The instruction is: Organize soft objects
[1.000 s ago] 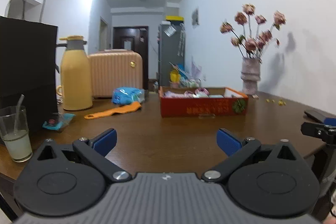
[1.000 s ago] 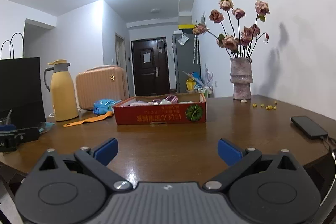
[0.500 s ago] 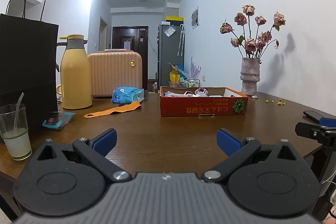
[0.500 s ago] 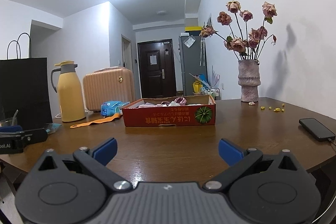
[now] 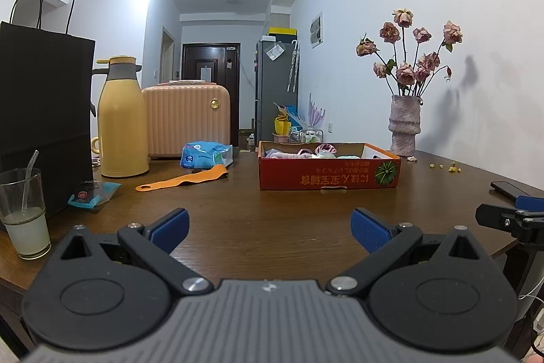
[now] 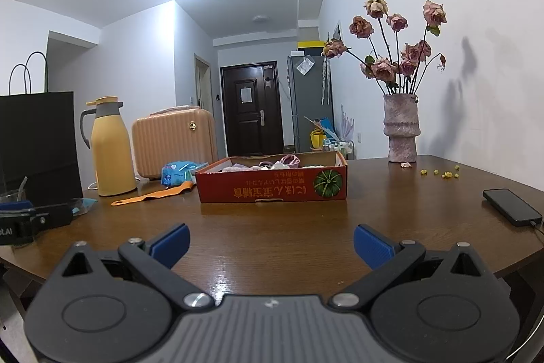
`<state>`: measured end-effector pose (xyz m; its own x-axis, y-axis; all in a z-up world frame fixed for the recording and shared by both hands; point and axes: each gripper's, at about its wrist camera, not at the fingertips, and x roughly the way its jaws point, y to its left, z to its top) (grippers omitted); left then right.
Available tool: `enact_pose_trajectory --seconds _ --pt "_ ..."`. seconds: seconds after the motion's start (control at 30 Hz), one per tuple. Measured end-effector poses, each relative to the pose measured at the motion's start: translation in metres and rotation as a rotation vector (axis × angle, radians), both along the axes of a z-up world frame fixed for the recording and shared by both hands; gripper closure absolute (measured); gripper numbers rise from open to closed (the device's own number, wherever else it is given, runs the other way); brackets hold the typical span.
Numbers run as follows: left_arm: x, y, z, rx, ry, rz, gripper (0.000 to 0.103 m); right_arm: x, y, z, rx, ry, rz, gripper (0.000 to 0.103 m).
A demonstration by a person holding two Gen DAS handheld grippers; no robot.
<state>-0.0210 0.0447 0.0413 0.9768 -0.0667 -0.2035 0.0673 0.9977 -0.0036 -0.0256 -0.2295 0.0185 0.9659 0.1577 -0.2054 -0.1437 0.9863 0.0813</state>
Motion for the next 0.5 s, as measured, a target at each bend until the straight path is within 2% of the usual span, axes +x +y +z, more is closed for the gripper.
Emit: enact_pose_trajectory --seconds 0.5 --pt "-0.0006 -0.0026 -0.0009 0.0 0.0 -0.004 0.0 -0.0005 -0.0017 -0.0014 0.009 -0.015 -0.011 0.0"
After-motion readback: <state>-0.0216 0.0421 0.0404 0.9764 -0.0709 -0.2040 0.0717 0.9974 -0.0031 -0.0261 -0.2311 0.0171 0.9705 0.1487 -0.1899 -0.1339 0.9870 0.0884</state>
